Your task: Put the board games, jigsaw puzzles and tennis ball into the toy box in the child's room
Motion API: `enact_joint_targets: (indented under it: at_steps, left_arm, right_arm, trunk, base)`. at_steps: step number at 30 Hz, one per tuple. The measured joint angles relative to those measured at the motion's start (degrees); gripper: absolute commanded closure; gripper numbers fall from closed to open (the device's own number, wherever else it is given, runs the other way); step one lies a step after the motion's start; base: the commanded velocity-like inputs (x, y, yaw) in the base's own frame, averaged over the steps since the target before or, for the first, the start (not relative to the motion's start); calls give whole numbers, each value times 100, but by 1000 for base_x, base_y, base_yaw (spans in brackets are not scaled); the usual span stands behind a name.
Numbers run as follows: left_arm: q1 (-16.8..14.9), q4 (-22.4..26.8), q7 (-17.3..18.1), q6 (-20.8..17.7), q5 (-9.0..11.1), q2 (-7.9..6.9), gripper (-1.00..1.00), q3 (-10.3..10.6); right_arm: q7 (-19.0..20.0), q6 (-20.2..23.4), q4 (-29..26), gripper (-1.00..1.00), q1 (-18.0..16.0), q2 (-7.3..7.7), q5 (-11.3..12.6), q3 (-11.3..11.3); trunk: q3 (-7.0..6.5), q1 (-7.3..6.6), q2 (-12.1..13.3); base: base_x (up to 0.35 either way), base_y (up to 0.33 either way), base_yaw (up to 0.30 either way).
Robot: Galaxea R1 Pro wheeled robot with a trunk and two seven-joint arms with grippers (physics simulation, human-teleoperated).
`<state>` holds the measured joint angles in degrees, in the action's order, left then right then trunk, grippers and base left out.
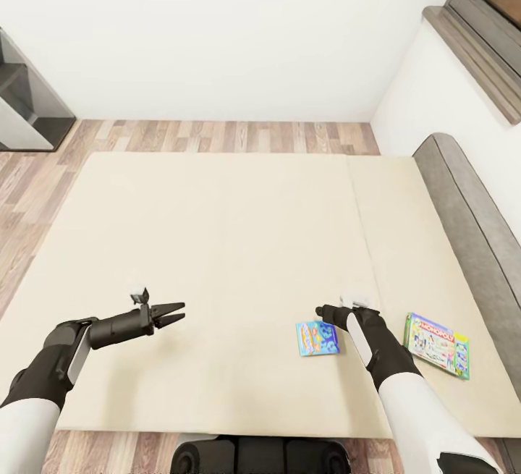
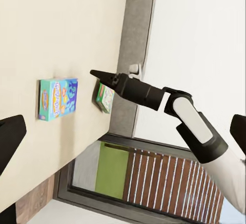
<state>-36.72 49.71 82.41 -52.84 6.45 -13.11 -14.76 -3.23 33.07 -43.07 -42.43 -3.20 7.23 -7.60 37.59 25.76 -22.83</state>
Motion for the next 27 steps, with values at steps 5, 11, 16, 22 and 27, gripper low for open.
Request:
enact_joint_targets:
  at_steps: [5, 11, 16, 22, 27]
  left_arm:
    - [0, 2, 166, 1, -4, 1, -100, 6]
    - [0, 0, 213, 1, -6, 3, -100, 14]
    - [0, 2, 209, 1, -7, 3, -100, 16]
    - [0, -1, 194, -3, -7, 7, -100, 17]
    - [0, -1, 189, -5, -8, 7, -100, 17]
  right_arm:
    - [5, 5, 0, -100, 0, 7, 0, 0]
    - [28, 8, 0, -100, 0, 73, 1, 1]
    - [50, 12, 0, -100, 0, 202, 17, -4]
    - [59, 16, 2, -100, 0, 296, 38, -13]
    - [60, 16, 5, -100, 0, 312, 44, -18]
  trunk:
    - [47, 0, 0]
    - [104, 0, 0]
    - [151, 0, 0]
    - [208, 0, 0]
    - [255, 0, 0]
  base:
    - [0, 0, 0]
    - [0, 0, 0]
    - [0, 0, 0]
    - [0, 0, 0]
    - [0, 0, 0]
